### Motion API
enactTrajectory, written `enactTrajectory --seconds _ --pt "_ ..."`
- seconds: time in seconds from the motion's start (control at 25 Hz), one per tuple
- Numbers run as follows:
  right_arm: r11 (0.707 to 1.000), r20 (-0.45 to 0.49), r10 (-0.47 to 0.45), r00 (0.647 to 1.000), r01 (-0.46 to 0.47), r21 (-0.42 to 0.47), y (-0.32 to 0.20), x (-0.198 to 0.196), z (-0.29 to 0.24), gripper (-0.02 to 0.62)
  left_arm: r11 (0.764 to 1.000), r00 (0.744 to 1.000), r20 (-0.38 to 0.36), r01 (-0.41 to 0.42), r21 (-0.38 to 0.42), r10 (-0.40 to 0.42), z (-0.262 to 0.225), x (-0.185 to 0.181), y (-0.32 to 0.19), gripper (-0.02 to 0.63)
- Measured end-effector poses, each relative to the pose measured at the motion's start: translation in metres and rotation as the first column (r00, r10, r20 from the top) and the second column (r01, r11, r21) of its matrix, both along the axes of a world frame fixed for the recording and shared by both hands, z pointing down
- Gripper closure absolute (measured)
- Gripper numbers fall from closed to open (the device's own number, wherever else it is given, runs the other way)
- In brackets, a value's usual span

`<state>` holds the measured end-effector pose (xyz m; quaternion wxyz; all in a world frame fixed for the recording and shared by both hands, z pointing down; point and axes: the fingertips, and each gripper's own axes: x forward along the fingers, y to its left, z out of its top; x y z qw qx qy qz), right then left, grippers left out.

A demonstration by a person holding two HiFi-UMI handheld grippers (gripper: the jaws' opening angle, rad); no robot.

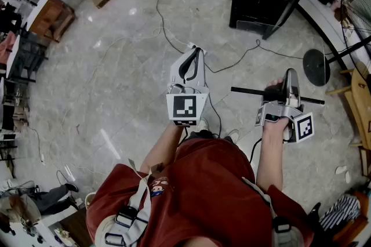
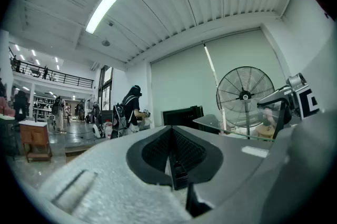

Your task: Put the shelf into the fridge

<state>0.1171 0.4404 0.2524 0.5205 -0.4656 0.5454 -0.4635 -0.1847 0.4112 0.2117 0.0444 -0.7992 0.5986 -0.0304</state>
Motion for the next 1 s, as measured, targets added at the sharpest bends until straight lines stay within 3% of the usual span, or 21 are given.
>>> enactTrajectory --seconds 0.48,1.0 --pt "1.0 -0.017 -0.008 1.0 0.008 -0.007 -0.007 -0.012 0.001 0.575 1.0 1.0 -0.01 -0.021 0.016 0.021 -0.001 0.0 -0.011 0.6" --pt "0.999 -0.012 0.039 0.999 -0.04 -0.019 -0.016 -0.056 0.015 0.575 0.997 0.996 -0.036 -0.077 0.002 0.077 0.019 -0.043 -0.033 0.6"
